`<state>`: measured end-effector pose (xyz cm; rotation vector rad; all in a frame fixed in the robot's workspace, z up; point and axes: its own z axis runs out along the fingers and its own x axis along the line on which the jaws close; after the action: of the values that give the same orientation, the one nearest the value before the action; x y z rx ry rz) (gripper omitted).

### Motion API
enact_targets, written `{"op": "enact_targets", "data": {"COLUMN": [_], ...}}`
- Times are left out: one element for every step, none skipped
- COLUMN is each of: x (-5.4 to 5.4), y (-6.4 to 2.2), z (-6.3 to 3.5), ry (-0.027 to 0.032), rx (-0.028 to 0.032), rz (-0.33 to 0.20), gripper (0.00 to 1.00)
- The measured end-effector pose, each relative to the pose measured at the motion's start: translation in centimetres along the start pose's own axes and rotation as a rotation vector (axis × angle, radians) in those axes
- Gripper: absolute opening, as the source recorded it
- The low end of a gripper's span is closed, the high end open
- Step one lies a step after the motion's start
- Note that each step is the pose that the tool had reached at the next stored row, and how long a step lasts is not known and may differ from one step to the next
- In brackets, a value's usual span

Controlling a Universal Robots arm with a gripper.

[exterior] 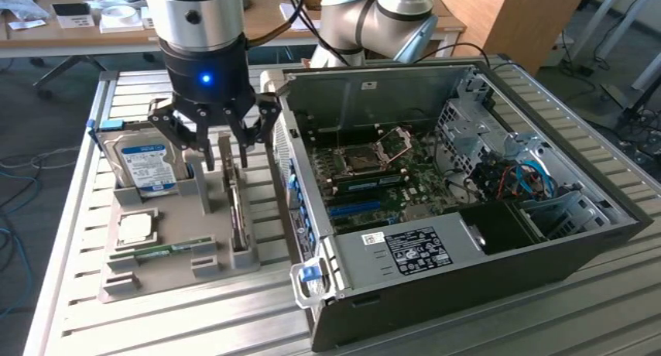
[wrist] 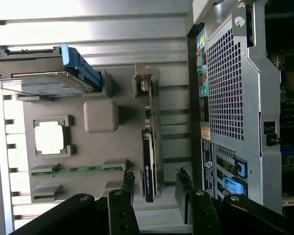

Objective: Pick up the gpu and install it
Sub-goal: 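Pick up the gpu and move the gpu toward the slot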

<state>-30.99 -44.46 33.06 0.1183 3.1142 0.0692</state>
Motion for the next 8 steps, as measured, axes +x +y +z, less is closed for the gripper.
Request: {"op": "enact_targets", "data": {"x": [0.0, 0.0, 0.0, 0.0, 0.0, 0.0, 0.0, 0.0], "y": [-0.01, -0.02, -0.02, -0.03, -0.04, -0.05, -0.05, -0.06], "z": [0.14, 0.31, 0.5, 0.69, 0.87, 1.05, 1.23, 1.4], "ry": [0.0003, 0.0004, 0.0003, 0.0004, 0.0005, 0.0005, 0.0006, 0.0008], "rx": [0.0003, 0.0004, 0.0002, 0.0002, 0.0003, 0.0002, 0.0002, 0.0001], "rz": [0.0, 0.0, -0.001, -0.001, -0.003, -0.005, -0.008, -0.011], "gripper": [0.47, 0.47, 0.47, 0.47, 0.47, 0.47, 0.47, 0.47]}}
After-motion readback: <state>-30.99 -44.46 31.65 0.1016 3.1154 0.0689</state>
